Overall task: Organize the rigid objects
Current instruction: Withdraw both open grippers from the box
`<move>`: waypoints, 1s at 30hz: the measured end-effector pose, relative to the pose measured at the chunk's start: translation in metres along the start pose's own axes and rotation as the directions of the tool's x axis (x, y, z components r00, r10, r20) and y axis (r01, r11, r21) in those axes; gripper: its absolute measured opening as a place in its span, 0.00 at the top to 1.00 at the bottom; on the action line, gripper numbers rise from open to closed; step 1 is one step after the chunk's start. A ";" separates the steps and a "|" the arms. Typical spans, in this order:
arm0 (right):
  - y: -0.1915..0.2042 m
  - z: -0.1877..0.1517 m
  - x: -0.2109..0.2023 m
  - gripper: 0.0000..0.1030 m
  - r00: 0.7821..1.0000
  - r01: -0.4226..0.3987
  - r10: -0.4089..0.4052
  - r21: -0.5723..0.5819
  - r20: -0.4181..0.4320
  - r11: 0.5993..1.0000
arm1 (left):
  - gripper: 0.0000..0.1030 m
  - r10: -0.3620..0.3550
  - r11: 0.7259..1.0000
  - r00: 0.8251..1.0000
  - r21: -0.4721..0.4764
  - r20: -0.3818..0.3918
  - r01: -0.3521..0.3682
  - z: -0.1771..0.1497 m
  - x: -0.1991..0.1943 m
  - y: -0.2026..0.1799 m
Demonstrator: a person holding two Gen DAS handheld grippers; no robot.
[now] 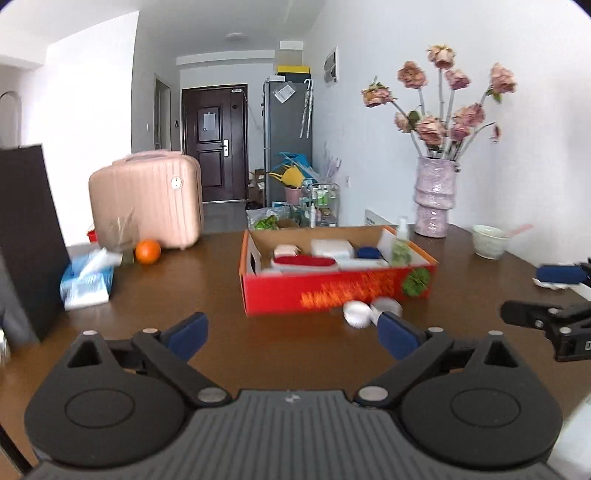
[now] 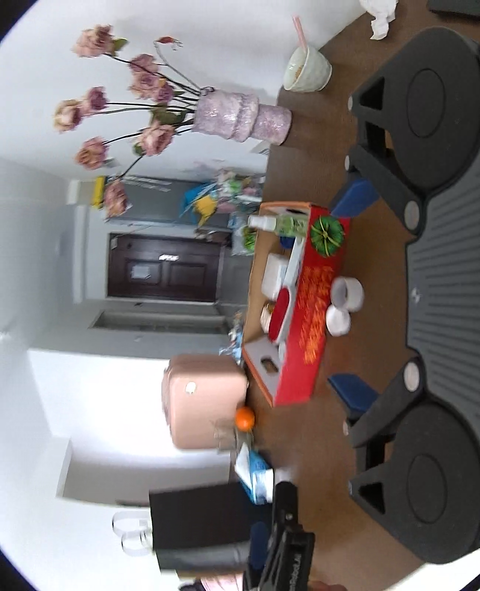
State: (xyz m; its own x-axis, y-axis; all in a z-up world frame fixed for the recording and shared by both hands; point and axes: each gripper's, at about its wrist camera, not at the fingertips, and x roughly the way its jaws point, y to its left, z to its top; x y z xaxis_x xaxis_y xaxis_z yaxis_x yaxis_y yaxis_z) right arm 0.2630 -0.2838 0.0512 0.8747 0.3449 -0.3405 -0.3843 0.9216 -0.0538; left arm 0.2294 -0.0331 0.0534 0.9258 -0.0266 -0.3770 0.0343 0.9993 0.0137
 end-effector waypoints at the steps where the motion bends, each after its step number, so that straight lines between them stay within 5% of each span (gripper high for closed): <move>1: 0.008 -0.007 -0.013 0.08 0.999 0.010 -0.010 -0.004 0.031 1.000 | 0.02 0.013 1.000 1.000 -0.011 0.008 -0.013 -0.010 -0.012 -0.001; 4: 0.028 -0.038 -0.041 0.08 0.993 0.050 -0.050 0.010 0.109 0.999 | 0.02 0.045 0.999 0.999 -0.003 0.024 -0.045 -0.042 -0.042 -0.005; 10: 0.052 -0.086 -0.075 0.08 0.997 0.035 -0.041 0.094 0.064 0.995 | 0.02 0.065 0.995 0.995 0.066 0.072 -0.070 -0.090 -0.081 -0.012; 19: 0.070 -0.093 -0.089 0.08 0.998 0.025 -0.030 0.102 0.050 0.994 | 0.02 0.047 0.997 0.996 0.055 0.077 -0.051 -0.095 -0.092 -0.013; 30: 0.059 -0.097 -0.061 0.08 0.999 0.049 -0.050 0.137 -0.002 0.989 | 0.02 0.045 0.998 0.999 0.048 -0.004 -0.044 -0.099 -0.059 -0.009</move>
State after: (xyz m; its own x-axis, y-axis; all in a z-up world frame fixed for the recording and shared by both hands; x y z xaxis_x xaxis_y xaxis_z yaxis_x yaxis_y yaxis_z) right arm 0.1583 -0.2679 -0.0218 0.8923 0.2984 -0.3388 -0.2965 0.9532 0.0587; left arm 0.1376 -0.0378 -0.0164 0.9248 0.0183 -0.3801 0.0111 0.9971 0.0749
